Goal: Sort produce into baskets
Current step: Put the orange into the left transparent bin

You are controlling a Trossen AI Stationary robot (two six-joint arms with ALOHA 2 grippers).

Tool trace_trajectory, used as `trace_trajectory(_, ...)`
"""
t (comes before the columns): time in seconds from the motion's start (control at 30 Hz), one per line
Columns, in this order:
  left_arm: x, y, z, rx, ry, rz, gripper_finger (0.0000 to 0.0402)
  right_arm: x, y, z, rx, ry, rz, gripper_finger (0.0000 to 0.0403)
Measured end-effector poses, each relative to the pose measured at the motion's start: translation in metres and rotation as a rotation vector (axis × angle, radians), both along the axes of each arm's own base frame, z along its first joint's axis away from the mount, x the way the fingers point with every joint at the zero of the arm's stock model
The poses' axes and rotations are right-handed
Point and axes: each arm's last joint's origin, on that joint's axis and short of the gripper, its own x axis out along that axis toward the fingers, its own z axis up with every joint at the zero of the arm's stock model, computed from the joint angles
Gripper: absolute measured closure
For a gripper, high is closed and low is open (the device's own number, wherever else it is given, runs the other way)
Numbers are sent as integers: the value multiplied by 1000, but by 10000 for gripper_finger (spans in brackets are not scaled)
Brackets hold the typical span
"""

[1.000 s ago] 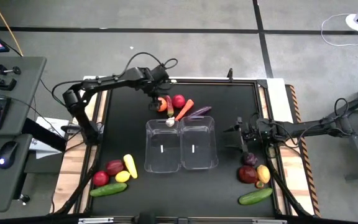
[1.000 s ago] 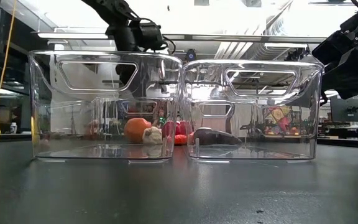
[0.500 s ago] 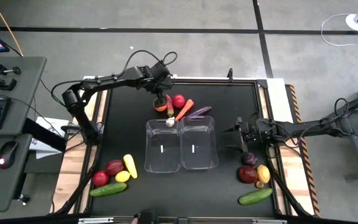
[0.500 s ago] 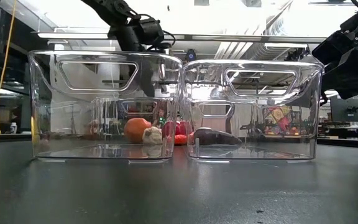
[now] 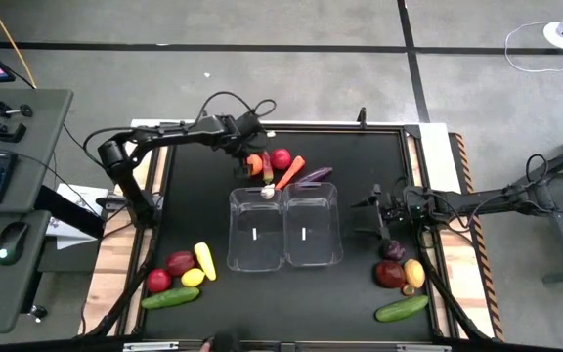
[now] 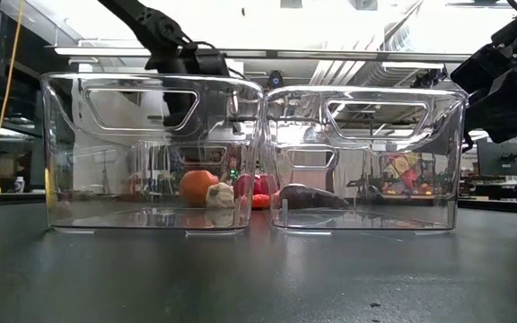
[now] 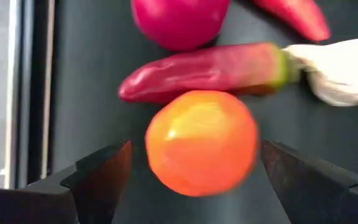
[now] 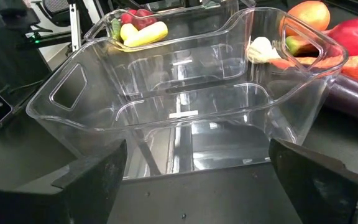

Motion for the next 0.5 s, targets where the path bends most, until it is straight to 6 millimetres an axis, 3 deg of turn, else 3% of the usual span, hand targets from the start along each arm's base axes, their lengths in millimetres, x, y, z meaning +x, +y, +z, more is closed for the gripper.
trace_trajectory(0.23,-5,0,-17,47,14,-49,53,0,0,0,0,0,0,15)
trace_trajectory(0.5,-1,4,-18,119,-34,-116,53,0,0,0,0,0,0,15)
